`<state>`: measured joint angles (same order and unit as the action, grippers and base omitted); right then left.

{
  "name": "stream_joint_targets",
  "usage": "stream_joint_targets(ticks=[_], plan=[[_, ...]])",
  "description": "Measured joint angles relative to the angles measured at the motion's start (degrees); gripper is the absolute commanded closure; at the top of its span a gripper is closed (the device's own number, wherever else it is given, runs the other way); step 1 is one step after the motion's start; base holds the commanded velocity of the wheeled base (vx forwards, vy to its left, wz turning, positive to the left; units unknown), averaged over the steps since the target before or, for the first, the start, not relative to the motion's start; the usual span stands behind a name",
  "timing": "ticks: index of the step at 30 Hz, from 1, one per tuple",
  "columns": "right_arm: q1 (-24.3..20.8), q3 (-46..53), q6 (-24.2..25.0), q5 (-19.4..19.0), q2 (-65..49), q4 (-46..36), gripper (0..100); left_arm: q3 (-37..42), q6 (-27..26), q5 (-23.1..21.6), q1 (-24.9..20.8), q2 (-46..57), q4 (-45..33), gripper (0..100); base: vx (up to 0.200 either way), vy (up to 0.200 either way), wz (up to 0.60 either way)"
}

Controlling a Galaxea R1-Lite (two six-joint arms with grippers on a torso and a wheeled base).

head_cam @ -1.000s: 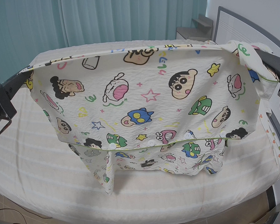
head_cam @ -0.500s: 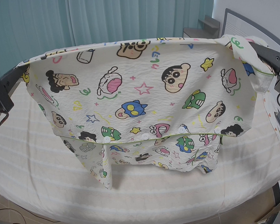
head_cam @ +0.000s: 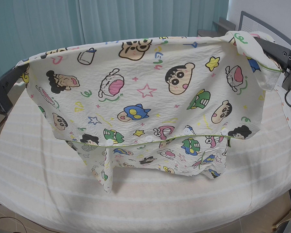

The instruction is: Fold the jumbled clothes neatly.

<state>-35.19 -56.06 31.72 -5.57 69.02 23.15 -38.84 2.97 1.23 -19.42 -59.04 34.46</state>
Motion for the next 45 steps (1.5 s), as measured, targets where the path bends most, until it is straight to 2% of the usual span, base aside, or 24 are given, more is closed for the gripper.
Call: stream_joint_targets(ticks=[17, 26, 39, 45], plan=[[-1.0, -0.2, 0.0, 0.3, 1.6, 1.2, 100, -0.5, 0.0, 0.0, 0.2, 0.0, 0.0, 100, 0.0, 0.2, 0.0], [-0.9, 0.9, 0.0, 0.5, 0.3, 1.2, 100, 0.1, 0.0, 0.2, 0.2, 0.2, 0.0, 100, 0.0, 0.0, 0.0], [-1.0, 5.5, -0.1, 0.1, -4.9, 1.0, 100, 1.7, 0.0, 0.1, 0.0, 1.9, -0.2, 100, -0.2, 0.0, 0.0], [-1.0, 7.3, -4.1, -0.1, -7.1, 1.0, 100, 2.7, -0.2, 0.0, 0.1, 3.1, -0.3, 100, -0.2, 0.0, 0.0]])
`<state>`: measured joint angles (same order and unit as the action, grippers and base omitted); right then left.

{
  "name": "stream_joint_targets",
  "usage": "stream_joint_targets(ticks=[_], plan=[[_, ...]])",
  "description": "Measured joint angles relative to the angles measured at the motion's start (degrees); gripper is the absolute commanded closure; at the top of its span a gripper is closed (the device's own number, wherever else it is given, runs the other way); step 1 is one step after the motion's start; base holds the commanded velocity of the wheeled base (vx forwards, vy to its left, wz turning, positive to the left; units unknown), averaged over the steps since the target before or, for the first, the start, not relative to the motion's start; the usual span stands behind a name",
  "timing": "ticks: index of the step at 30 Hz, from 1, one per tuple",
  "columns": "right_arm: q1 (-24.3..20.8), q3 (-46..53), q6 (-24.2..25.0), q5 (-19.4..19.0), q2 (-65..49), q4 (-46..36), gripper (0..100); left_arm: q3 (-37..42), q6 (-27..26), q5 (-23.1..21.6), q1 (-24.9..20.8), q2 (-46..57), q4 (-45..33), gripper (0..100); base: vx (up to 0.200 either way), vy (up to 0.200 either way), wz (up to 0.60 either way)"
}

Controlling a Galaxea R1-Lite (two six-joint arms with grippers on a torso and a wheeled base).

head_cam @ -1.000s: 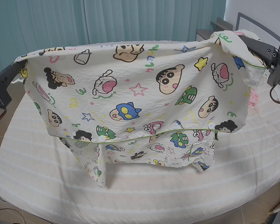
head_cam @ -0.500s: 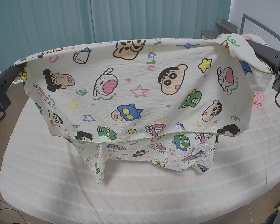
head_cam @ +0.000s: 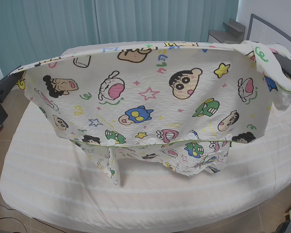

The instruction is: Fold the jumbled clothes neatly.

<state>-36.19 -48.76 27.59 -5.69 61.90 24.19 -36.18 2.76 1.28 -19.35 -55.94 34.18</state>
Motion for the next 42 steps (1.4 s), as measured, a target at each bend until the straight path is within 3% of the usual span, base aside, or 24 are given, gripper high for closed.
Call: stream_joint_targets(ticks=[8, 33, 42], plan=[[-0.1, 1.1, -0.8, -0.1, -2.0, 0.0, 100, 1.0, -1.8, 0.1, -0.1, 1.6, -0.1, 100, -0.2, 0.0, 0.0], [0.3, 3.7, 0.0, -1.1, 0.7, 0.2, 100, 6.7, -2.2, 2.0, 0.0, 3.5, -0.6, 100, 0.0, 0.0, 0.0], [1.1, 5.8, -0.1, -1.1, 6.4, 0.5, 100, 8.6, -1.9, 2.0, 0.7, -0.4, -0.5, 100, 0.2, 0.0, 0.0]])
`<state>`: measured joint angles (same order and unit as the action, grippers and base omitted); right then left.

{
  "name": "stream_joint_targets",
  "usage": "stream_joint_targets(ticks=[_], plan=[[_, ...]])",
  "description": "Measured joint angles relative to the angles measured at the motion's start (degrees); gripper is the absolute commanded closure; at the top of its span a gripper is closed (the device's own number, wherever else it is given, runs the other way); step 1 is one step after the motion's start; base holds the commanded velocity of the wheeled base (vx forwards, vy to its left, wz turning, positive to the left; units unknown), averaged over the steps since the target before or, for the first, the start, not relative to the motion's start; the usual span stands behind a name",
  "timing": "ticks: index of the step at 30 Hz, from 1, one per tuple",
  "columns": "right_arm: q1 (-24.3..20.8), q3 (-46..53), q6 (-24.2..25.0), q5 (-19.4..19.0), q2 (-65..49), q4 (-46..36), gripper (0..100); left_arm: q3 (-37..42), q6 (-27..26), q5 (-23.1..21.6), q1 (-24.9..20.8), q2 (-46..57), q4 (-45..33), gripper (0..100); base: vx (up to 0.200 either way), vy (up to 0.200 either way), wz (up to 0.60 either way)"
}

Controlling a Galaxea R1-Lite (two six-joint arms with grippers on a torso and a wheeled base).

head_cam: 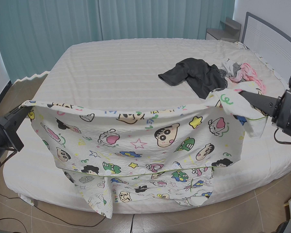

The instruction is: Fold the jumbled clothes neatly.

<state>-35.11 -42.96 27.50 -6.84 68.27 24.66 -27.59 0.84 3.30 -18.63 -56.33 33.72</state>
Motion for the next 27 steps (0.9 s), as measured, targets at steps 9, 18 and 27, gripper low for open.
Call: stream_joint_targets(ticks=[9, 18, 27], plan=[[3.2, -1.1, -0.4, 0.2, 7.7, 4.4, 100, -1.7, 0.4, -0.2, 2.6, -8.4, 0.4, 100, 0.2, 0.0, 0.0], [5.9, -2.8, -0.4, 0.3, 17.4, 10.3, 100, -6.1, 2.7, -0.2, 4.1, -18.6, 0.7, 100, 0.2, 0.0, 0.0], [7.1, -7.7, -0.2, 0.7, 29.5, 12.2, 100, -12.0, 4.0, 0.0, 6.2, -31.7, 2.0, 100, 0.044, 0.0, 0.0]])
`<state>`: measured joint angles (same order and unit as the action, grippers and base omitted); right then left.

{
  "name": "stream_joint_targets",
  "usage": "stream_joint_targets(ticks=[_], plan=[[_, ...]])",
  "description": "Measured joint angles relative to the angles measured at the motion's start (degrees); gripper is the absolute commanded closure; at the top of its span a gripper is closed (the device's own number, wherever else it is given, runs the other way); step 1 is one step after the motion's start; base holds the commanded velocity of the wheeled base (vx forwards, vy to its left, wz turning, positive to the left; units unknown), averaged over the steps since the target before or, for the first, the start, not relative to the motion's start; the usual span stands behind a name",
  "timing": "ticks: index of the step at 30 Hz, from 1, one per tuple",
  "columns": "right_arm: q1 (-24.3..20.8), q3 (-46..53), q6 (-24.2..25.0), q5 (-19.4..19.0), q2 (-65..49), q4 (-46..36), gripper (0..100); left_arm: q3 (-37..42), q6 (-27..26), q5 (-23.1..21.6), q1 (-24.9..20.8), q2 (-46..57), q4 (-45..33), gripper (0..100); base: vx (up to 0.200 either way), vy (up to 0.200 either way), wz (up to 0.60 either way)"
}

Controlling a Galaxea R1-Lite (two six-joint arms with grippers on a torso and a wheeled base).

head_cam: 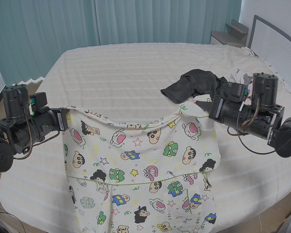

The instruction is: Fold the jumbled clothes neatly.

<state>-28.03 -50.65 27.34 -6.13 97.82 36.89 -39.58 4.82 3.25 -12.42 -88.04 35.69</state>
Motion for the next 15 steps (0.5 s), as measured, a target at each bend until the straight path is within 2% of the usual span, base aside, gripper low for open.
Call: stream_joint_targets(ticks=[7, 15], plan=[[1.4, -3.7, 0.2, 0.7, 8.5, 2.4, 100, -2.4, 0.5, 1.3, 1.0, -10.8, 7.4, 100, 0.0, 0.0, 0.0], [2.2, -6.8, 1.3, 2.1, 16.0, 5.0, 100, -8.7, 0.6, 7.4, 1.5, -25.5, 15.5, 100, 0.0, 0.0, 0.0]])
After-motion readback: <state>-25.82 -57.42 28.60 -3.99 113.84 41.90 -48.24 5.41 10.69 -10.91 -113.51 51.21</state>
